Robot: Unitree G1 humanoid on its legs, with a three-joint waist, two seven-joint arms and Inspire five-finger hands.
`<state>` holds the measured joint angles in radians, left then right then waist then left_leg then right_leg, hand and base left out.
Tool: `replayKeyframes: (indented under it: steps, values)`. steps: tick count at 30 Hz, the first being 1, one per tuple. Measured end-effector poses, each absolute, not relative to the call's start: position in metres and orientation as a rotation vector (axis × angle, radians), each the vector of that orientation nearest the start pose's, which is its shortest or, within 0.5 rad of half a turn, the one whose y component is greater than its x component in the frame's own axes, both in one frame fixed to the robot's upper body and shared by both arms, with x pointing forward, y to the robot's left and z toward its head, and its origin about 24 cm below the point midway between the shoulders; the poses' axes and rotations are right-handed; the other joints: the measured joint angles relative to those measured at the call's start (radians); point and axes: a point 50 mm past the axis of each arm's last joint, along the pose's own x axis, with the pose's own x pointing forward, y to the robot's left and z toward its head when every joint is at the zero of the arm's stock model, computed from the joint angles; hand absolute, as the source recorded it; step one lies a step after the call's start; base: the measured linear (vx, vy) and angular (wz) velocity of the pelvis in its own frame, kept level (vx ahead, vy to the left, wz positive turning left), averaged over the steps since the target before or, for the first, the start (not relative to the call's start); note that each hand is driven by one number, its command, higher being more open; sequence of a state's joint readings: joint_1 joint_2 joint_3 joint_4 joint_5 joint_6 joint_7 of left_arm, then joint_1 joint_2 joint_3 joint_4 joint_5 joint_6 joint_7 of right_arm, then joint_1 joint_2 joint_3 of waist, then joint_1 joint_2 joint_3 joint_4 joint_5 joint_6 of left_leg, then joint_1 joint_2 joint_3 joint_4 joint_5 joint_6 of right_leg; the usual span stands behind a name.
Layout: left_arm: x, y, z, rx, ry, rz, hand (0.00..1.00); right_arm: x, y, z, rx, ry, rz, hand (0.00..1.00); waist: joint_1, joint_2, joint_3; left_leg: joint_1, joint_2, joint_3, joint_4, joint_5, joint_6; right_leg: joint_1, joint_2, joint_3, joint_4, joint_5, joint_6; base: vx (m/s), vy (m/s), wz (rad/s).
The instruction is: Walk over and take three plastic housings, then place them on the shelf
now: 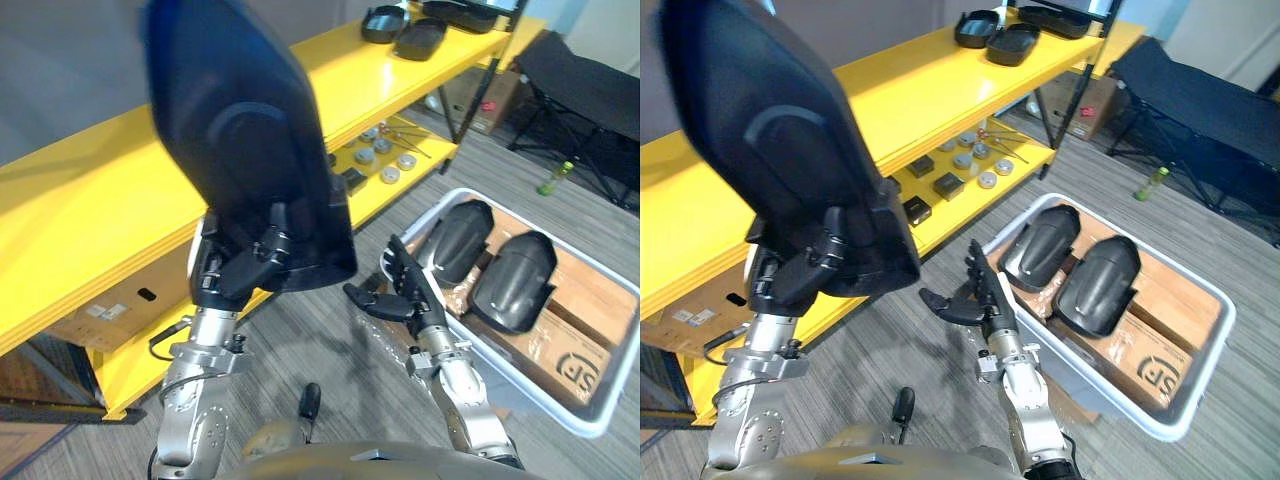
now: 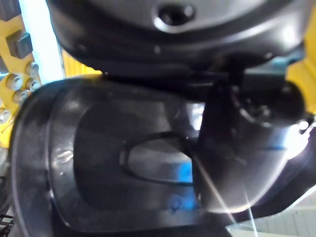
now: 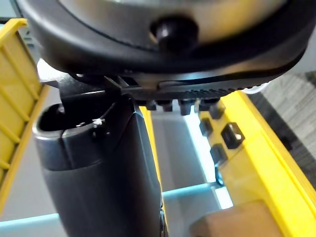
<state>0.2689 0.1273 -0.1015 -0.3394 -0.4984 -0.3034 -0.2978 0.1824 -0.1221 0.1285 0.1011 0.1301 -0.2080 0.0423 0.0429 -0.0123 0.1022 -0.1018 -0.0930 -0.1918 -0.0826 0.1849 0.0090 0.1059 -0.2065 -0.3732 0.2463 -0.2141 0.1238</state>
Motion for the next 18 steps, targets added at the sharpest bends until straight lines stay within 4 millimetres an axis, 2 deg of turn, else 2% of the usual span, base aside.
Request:
replayKeyframes:
  steps: [6,9,10,14,18]
  values:
    - [0.194,0.157,0.092,-0.335,-0.395,-0.244,0.00,0.214,-0.150,0.011,0.007,0.004,0.171,1.00,0.005,-0.004,0.009,-0.038,0.000,0.034,0.034,-0.001,-0.005,-0.018,0.006,0.054,-0.041,0.002,-0.004,-0.03,-0.009,-0.12]
    - [0.195,0.156,0.084,-0.342,-0.358,-0.223,0.00,0.213,-0.152,0.010,-0.015,0.006,0.194,1.00,0.001,0.023,0.033,-0.052,0.021,0.036,0.045,-0.011,-0.020,-0.015,0.032,0.061,-0.063,0.003,-0.008,-0.19,-0.036,-0.06]
    - [0.195,0.156,0.083,-0.344,-0.352,-0.216,0.00,0.210,-0.153,0.009,-0.018,0.015,0.194,1.00,-0.001,0.030,0.043,-0.052,0.036,0.054,0.045,-0.013,-0.016,-0.016,0.042,0.061,-0.058,-0.002,-0.019,-0.20,-0.040,0.07]
    - [0.192,0.158,0.080,-0.349,-0.336,-0.188,0.00,0.203,-0.154,0.005,-0.014,0.029,0.204,1.00,-0.009,0.035,0.047,-0.053,0.069,0.110,0.046,-0.011,-0.020,-0.020,0.061,0.053,-0.040,-0.010,-0.034,-0.14,-0.032,0.10]
    - [0.187,0.161,0.075,-0.366,-0.313,-0.145,0.00,0.204,-0.149,0.010,-0.010,0.000,0.228,1.00,0.003,0.046,0.051,-0.074,0.069,0.126,0.093,-0.015,-0.019,-0.032,0.058,0.054,-0.012,-0.021,-0.040,-0.03,0.000,0.00]
